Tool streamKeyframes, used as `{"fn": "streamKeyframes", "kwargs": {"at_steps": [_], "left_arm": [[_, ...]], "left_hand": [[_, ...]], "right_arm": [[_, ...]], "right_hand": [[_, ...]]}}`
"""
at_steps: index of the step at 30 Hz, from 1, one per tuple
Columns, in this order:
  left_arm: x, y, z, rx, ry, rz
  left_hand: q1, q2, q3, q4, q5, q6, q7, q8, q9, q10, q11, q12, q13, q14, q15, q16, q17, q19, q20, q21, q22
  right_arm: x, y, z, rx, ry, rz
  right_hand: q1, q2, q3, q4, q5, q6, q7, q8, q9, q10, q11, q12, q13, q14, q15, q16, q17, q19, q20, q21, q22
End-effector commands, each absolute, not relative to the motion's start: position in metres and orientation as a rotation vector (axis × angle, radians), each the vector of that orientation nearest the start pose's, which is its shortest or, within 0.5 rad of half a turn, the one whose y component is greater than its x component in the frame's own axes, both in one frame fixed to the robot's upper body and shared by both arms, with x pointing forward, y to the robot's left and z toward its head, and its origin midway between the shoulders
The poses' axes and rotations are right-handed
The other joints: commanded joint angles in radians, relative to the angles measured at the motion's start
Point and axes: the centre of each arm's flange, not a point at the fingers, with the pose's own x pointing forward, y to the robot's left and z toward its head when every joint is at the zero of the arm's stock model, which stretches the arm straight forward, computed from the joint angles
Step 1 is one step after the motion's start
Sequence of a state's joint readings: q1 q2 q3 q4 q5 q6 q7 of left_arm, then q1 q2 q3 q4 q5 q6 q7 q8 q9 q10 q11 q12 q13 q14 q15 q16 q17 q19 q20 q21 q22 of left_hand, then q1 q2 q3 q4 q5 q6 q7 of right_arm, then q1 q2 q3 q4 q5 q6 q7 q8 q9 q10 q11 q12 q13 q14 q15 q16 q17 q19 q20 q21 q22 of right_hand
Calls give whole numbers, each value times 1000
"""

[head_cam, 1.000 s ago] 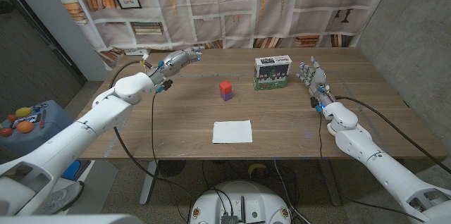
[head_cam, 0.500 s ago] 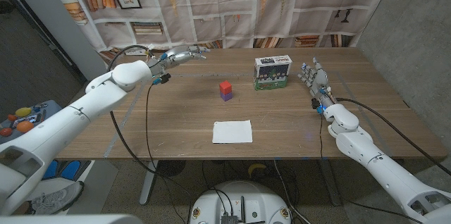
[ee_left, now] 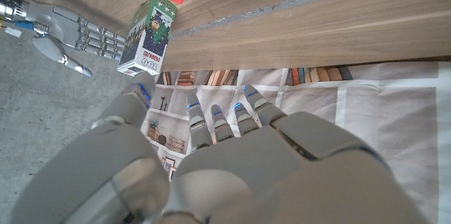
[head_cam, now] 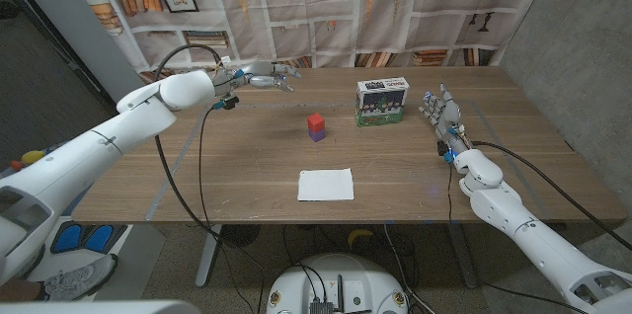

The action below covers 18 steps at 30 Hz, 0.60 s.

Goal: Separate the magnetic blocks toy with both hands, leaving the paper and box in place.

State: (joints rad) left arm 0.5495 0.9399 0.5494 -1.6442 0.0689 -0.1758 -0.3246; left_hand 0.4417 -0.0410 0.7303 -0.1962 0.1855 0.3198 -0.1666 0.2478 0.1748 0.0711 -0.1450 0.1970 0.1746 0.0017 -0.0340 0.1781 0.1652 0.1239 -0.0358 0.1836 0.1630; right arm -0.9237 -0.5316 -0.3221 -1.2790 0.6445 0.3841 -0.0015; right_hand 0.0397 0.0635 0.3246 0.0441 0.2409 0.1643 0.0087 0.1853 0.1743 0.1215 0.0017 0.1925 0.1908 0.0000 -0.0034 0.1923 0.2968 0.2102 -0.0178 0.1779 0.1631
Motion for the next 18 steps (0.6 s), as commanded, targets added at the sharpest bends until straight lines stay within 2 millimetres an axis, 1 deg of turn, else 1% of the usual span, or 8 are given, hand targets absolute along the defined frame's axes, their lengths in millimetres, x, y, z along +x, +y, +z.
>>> {"fn": "streamKeyframes", "kwargs": {"at_steps": [1,8,10,14,18], "left_arm": [[579,247,136,1507,-713,-392],[581,238,144,1606,-697,-421],[582,235,147,1635,-695,-427],[582,229,151,1708,-692,-437],[583,222,154,1765,-682,-447]], "left_hand": [[15,-4,2,0,5,3,-12,-2,5,-3,-8,-2,4,-7,-33,-2,4,8,-19,0,2],[41,-20,2,0,2,-1,-24,-8,5,-20,-12,-9,4,-23,-36,-6,4,2,-25,-3,2],[52,-27,3,1,0,-3,-31,-9,6,-23,-10,-9,4,-29,-39,-7,4,-1,-25,-4,2],[72,-38,4,1,-3,-10,-35,-14,7,-36,-12,-13,4,-45,-37,-9,5,-10,-27,-6,2],[93,-50,4,2,-5,-14,-36,-17,8,-49,-6,-14,4,-61,-34,-9,5,-23,-29,-8,2]], "right_arm": [[644,-329,-61,57,-604,113],[647,-333,-60,57,-605,106],[647,-334,-60,56,-608,108],[648,-336,-59,49,-610,104],[649,-338,-59,49,-610,108]], "right_hand": [[6,7,8,1,6,9,-2,5,2,4,-4,-1,-1,1,5,4,-1,6,7,4,2],[9,9,10,-1,6,10,-5,4,2,4,-5,-1,-1,1,7,4,-5,6,7,5,2],[9,10,11,-1,6,10,-5,4,2,4,-4,-1,-1,1,6,4,-6,7,8,5,2],[11,10,12,-3,6,11,-5,4,2,4,-5,-1,-2,3,7,5,-8,9,9,6,2],[12,10,12,-4,6,11,-6,4,2,5,-4,-1,-2,2,6,5,-9,10,10,6,2]]}}
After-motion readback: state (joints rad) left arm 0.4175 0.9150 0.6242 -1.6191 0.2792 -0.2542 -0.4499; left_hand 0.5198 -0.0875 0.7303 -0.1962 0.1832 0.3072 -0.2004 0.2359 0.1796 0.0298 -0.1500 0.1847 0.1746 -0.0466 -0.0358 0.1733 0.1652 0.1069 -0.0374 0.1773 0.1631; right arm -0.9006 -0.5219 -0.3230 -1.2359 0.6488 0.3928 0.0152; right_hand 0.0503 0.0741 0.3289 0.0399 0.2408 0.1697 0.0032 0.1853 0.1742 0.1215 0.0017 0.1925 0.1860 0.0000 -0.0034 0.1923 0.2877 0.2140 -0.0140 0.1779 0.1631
